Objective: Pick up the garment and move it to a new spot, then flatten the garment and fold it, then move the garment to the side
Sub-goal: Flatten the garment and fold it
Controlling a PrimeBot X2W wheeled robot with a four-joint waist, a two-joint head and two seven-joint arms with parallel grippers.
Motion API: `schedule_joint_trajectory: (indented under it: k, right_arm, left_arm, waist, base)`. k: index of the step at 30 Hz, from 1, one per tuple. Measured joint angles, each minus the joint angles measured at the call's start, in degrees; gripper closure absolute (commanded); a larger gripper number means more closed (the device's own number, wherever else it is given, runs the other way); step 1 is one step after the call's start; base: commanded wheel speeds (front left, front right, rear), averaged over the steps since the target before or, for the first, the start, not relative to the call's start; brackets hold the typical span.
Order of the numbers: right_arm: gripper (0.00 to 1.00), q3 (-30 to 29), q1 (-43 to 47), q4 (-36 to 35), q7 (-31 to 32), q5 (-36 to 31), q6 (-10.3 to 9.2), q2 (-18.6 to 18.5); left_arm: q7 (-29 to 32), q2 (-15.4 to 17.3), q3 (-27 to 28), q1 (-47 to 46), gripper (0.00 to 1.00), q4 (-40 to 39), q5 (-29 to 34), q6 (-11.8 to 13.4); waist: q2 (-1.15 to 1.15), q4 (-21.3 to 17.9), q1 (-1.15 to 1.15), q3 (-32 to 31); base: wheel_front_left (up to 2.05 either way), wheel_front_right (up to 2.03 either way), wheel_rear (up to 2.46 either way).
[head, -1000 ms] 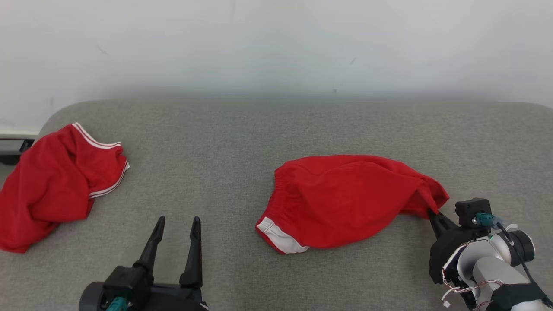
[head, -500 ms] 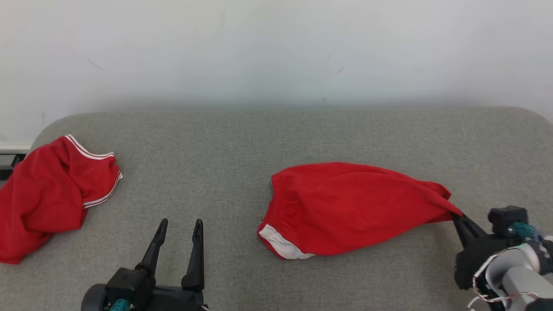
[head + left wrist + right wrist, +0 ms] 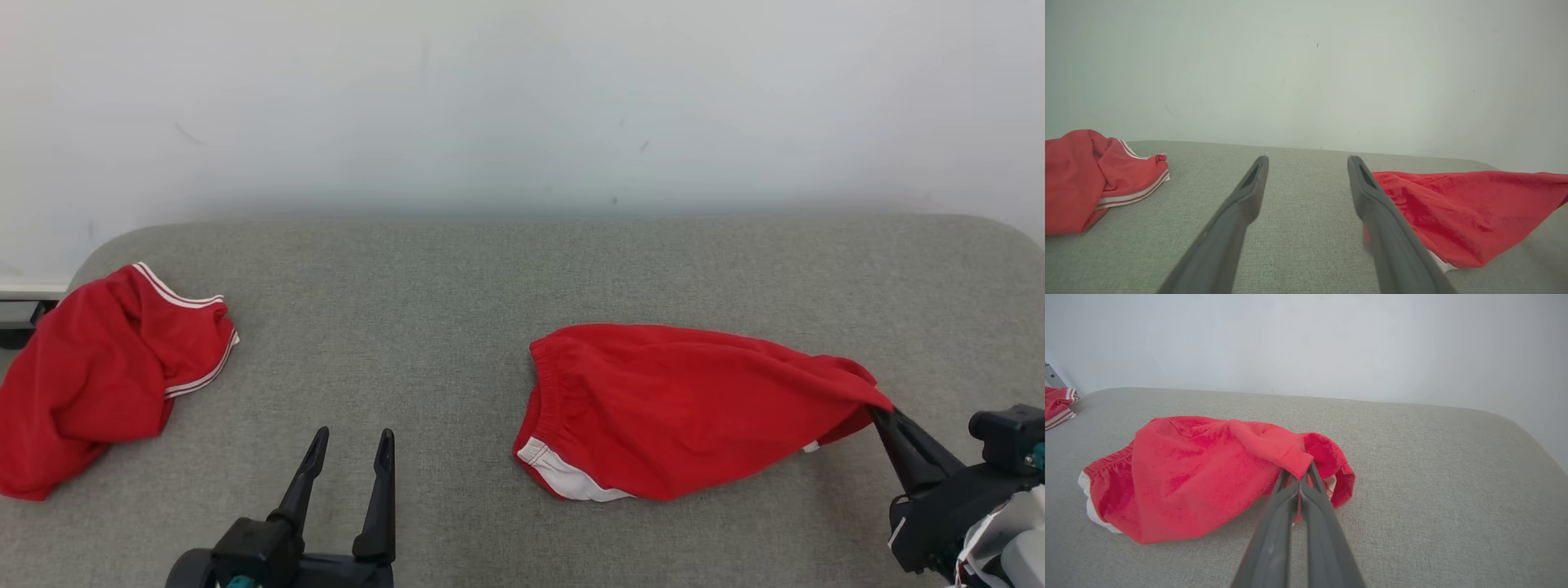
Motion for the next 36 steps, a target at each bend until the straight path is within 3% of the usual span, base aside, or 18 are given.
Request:
schedule_joint_trajectory:
  k: [7, 11, 16, 23, 31, 36]
  right_arm:
    - [1.0, -0.1, 1.83, -9.11, 5.32, 1.68, 0.01, -2.04]
    - [1.0, 0.02, -0.48, -9.68, 9.39, 2.16, -0.16, -2.47]
    - [1.0, -0.66, -7.7, -8.54, 14.32, 1.6, -2.18, -4.37]
    - [1.0, 0.1, -18.5, -1.6, 21.34, -0.38, -3.67, -5.72]
    - [1.0, 5.58, -28.55, 12.87, 27.3, -5.23, -3.63, -3.36]
    - [1.0, 7.56, -31.19, 18.06, 27.7, -7.21, -3.59, -1.05]
  left_arm:
    - [0.0, 0.01, 0.51, 0.16, 0.0, -0.21, 0.0, 0.42]
    - [0.0, -0.01, 0.2, 0.16, 0.0, -0.26, 0.0, 0.41]
    - [0.0, -0.22, -0.52, -0.43, 0.0, -0.54, 0.0, -0.12]
    - [0.02, -0.66, -1.09, -1.7, 0.0, -0.23, 0.0, -0.62]
    - [0.02, -1.31, -2.48, -4.83, 0.0, 0.78, -0.15, -1.3]
    - [0.02, -1.34, -2.35, -5.6, 0.0, 1.52, -0.66, -1.59]
  waist:
    - [0.0, 0.63, 0.0, -0.03]
    - [0.0, 1.03, 0.0, 0.31]
    - [0.0, 1.92, 0.01, 1.43]
    - [0.0, 3.99, 0.01, 3.37]
    - [0.01, 6.94, 0.01, 6.37]
    - [0.01, 8.47, 0.01, 7.68]
  base:
    - [0.0, 0.0, 0.0]
    - [0.0, 0.0, 0.0]
    - [0.0, 0.0, 0.0]
    - [0.0, 0.0, 0.0]
    - [0.0, 0.0, 0.0]
    - [0.0, 0.0, 0.0]
